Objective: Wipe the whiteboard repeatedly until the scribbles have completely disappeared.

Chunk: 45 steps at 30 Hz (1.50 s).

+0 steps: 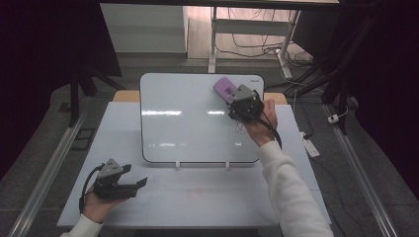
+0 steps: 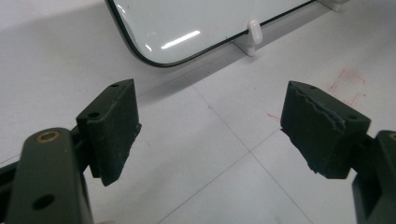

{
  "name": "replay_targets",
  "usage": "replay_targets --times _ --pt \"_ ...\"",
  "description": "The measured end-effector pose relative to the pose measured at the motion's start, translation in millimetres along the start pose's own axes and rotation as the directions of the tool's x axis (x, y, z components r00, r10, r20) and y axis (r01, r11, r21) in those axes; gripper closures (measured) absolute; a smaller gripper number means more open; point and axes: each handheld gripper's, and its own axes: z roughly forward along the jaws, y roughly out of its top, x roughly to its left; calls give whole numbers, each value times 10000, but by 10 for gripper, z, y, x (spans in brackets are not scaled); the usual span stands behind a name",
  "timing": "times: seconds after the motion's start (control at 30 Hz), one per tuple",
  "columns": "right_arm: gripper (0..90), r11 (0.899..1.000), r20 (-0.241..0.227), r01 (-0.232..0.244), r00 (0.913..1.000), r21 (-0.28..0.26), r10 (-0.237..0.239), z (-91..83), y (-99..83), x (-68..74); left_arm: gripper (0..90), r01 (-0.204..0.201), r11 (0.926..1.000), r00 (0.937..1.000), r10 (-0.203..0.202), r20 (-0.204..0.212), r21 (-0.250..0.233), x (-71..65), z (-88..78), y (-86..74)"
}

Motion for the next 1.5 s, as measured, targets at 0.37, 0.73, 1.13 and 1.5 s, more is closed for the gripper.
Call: replay_targets --times 0.37,0.73,1.13,1.5 --pt "401 9972 634 -748 9952 22 745 -87 -186 -220 204 -28 10000 10000 28 23 11 -12 5 6" --pt "401 9965 536 717 9958 432 -740 -101 -238 129 204 -57 10000 10000 57 12 76 -20 25 12" --pt "401 9968 478 801 9956 50 -803 -8 -59 157 204 43 10000 10000 -43 11 -2 17 1 -3" --pt "401 9995 1125 -251 9934 200 227 -37 -81 -141 203 -33 10000 10000 33 21 -26 -8 1 10"
